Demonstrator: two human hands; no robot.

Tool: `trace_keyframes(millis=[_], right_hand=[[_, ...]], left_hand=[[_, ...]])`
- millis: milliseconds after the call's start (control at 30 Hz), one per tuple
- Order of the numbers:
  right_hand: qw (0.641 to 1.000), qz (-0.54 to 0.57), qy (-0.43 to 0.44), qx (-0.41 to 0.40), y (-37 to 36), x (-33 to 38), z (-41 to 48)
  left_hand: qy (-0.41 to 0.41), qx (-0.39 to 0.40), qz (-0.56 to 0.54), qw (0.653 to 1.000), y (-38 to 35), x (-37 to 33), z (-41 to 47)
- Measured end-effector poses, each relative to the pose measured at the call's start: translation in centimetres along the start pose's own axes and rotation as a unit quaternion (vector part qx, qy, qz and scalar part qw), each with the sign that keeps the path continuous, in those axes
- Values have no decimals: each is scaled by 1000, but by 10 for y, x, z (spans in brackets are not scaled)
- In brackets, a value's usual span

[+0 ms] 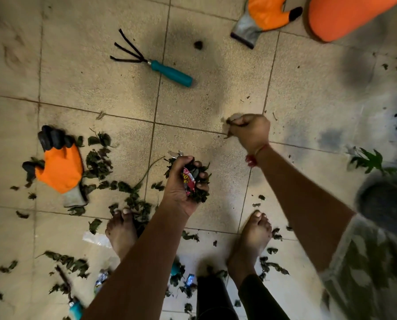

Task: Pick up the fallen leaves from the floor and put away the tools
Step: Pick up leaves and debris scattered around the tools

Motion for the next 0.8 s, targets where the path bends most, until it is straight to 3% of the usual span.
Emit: trace_keyframes(millis=[100,167,333,500,667,800], right_hand=[[976,218,-8,-24,2,44,-51],[965,262,17,-12,10,87,-85],[970,213,104,47,37,192,-166],[975,145,164,29,82,277,-215],[981,68,166,75,111,358,-271],[983,67,158,66,140,409,-313]], left_hand=[[-8,-3,-12,1000,-20,-12,-18],[-24,-5,-10,1000,-39,-25,-33],[-59,17,43,997,-107,-56,-94],[-56,90,10,994,-162,-72,-166],[-44,90,-2,995,-195,-81,-241],[-53,157,4,986,-237,-93,-310]])
Point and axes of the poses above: each hand's wrist, its own z-axis towards the middle knuckle, its own y-axis out of the back of the hand, x = y × z, the point moved 8 cm from there along z, towards the middle knuckle, and after that the axes turned 6 degrees about x, right-handed, at the moved point
